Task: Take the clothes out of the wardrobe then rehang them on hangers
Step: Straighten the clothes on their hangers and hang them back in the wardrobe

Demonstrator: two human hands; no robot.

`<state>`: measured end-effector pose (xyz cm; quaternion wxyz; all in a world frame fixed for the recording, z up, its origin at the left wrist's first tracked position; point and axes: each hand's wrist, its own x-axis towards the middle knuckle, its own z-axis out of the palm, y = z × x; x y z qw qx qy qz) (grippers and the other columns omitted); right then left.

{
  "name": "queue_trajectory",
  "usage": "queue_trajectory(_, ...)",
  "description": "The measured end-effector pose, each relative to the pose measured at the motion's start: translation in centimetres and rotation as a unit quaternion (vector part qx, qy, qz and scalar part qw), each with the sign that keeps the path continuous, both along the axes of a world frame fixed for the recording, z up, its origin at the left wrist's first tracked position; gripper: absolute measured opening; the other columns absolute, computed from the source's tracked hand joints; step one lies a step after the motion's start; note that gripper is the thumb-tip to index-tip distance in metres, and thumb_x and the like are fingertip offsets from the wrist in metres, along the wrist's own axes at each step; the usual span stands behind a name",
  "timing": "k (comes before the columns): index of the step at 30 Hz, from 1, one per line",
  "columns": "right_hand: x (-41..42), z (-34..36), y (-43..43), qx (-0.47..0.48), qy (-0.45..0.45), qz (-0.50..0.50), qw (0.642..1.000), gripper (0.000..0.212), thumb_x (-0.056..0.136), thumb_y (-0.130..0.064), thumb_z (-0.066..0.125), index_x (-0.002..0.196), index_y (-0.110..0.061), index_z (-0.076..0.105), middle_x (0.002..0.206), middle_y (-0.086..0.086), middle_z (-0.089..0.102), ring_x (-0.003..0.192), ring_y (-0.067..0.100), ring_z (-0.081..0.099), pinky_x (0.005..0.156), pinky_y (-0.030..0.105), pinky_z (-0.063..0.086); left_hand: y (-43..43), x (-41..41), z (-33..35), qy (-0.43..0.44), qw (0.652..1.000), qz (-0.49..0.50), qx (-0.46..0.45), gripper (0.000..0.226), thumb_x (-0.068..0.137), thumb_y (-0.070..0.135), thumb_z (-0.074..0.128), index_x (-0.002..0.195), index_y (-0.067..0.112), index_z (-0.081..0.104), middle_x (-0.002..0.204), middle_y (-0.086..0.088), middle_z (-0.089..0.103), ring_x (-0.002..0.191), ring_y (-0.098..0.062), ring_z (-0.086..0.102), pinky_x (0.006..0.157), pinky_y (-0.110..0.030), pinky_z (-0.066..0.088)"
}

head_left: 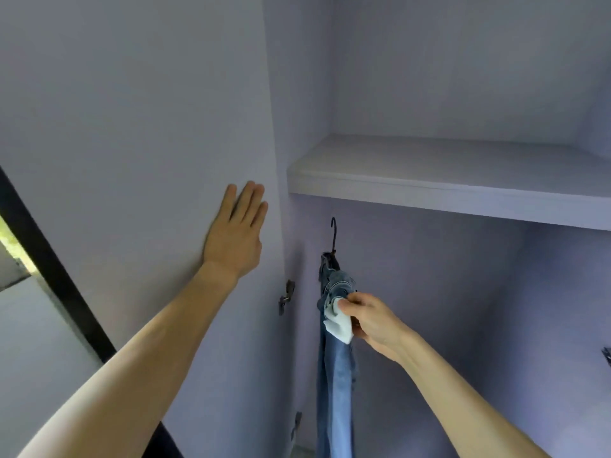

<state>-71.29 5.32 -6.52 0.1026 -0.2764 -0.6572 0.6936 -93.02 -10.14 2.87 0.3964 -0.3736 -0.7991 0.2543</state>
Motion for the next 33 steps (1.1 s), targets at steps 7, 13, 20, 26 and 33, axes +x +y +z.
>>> queue_trajectory(7, -8.6, 0.0, 5.7, 0.044, 0.036, -0.001, 0.998, 0.017, 0.102, -0.020, 0.055, 0.088, -0.010, 0.055, 0.087, 0.004, 0.065, 0.082, 0.017, 0.068, 0.074, 0.034, 0.057, 1.5, -1.9, -1.3, 0.031, 0.998, -0.022, 0.051, 0.066, 0.101, 0.038, 0.017, 0.160, 0.014, -0.003, 0.163, -0.018, -0.020, 0.151, -0.037, -0.018, 0.113, -0.061, -0.024)
queue_trajectory(13, -14.0, -0.1, 9.6, 0.125, 0.052, -0.016, 0.991, 0.018, 0.103, -0.020, 0.049, 0.088, -0.012, 0.056, 0.070, -0.009, 0.067, 0.071, 0.005, 0.065, 0.074, 0.026, 0.051, 2.7, -2.4, -2.1, 0.055, 0.995, -0.030, 0.078, 0.065, 0.100, 0.036, 0.020, 0.160, 0.016, 0.005, 0.166, -0.015, -0.011, 0.153, -0.035, -0.010, 0.119, -0.059, -0.015)
queue_trajectory(20, -19.9, -0.3, 12.7, 0.190, 0.059, 0.024, 0.980, 0.021, 0.098, -0.011, 0.040, 0.089, -0.001, 0.056, 0.087, 0.026, 0.066, 0.083, 0.035, 0.063, 0.087, 0.042, 0.053, 2.9, -2.8, -2.4, 0.078, 0.992, -0.038, 0.091, 0.065, 0.100, 0.035, 0.029, 0.160, 0.018, 0.014, 0.167, -0.011, 0.002, 0.154, -0.031, 0.003, 0.122, -0.058, -0.008)
queue_trajectory(26, -24.2, -2.3, 14.2, 0.195, 0.005, 0.004, 0.981, 0.023, 0.100, -0.008, 0.037, 0.099, 0.003, 0.057, 0.086, 0.019, 0.066, 0.085, 0.031, 0.062, 0.072, 0.029, 0.047, 3.0, -3.0, -2.4, 0.097, 0.989, -0.051, 0.099, 0.066, 0.099, 0.036, 0.035, 0.160, 0.022, 0.016, 0.167, -0.007, 0.010, 0.154, -0.029, 0.013, 0.122, -0.056, 0.001)
queue_trajectory(33, -25.6, -8.2, 12.3, 0.187, -0.091, 0.008, 0.978, 0.028, 0.102, -0.012, 0.039, 0.122, 0.006, 0.047, 0.101, 0.022, 0.064, 0.094, 0.034, 0.063, 0.084, 0.033, 0.046, 2.7, -3.6, -2.4, 0.117, 0.986, -0.056, 0.105, 0.065, 0.098, 0.037, 0.038, 0.159, 0.024, 0.021, 0.166, -0.004, 0.019, 0.152, -0.026, 0.019, 0.121, -0.056, 0.009)
